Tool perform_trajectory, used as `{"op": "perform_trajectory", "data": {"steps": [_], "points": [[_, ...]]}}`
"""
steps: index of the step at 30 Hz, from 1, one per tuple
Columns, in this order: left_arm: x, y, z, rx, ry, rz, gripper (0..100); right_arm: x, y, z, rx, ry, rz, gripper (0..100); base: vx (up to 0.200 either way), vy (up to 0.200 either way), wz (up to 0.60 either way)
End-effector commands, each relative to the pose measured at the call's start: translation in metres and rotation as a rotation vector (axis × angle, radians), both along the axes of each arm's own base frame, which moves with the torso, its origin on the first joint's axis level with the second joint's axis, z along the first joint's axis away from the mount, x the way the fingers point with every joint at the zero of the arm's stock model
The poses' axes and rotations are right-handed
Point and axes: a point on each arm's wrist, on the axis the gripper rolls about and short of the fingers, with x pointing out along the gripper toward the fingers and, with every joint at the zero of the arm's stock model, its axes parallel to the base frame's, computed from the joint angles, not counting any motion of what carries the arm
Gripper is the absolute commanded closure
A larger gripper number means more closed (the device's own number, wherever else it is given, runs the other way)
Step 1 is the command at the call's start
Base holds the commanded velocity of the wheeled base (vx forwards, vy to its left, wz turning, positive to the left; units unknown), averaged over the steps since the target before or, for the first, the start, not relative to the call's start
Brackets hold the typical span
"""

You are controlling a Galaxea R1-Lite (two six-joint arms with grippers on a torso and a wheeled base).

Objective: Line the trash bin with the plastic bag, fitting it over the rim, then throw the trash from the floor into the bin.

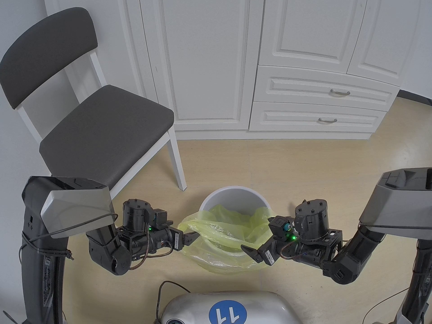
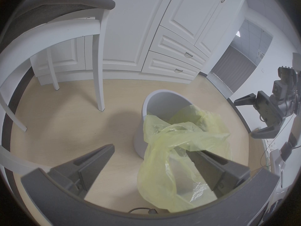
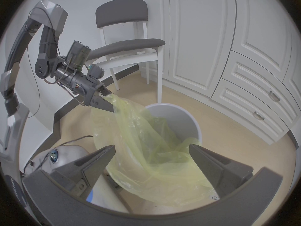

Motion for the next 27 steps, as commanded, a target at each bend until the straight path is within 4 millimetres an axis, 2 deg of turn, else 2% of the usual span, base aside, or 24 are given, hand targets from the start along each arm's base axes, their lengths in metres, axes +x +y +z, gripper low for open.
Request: {"op": "perform_trajectory", "data": {"steps": [1,8,13,14,21,24,27], "points": [[0.001,0.000,-0.006,0.005,0.010,0.000,0,0.008,-0.006,-0.032,-0.051,0.044,-0.016,0,0.000,0.000,0.00],[0.001,0.000,-0.008,0.007,0.014,0.000,0,0.019,-0.004,-0.055,-0.070,0.075,-0.019,0,0.000,0.000,0.00],[0.001,0.000,-0.007,0.007,0.010,-0.001,0,0.028,0.000,-0.062,-0.029,0.056,-0.031,0,0.000,0.000,0.00],[0.001,0.000,-0.007,0.007,0.010,-0.001,0,0.029,0.000,-0.062,-0.025,0.052,-0.032,100,0.000,0.000,0.00],[0.001,0.000,-0.008,0.008,0.012,-0.001,0,0.046,-0.003,-0.075,0.009,0.010,-0.065,100,0.000,0.000,0.00],[0.001,-0.001,-0.008,0.008,0.012,-0.001,0,0.052,-0.003,-0.070,0.038,-0.031,-0.073,100,0.000,0.000,0.00],[0.002,-0.002,-0.009,0.004,0.005,-0.002,0,0.079,0.010,-0.056,0.148,-0.173,-0.120,100,0.000,0.000,0.00]]}}
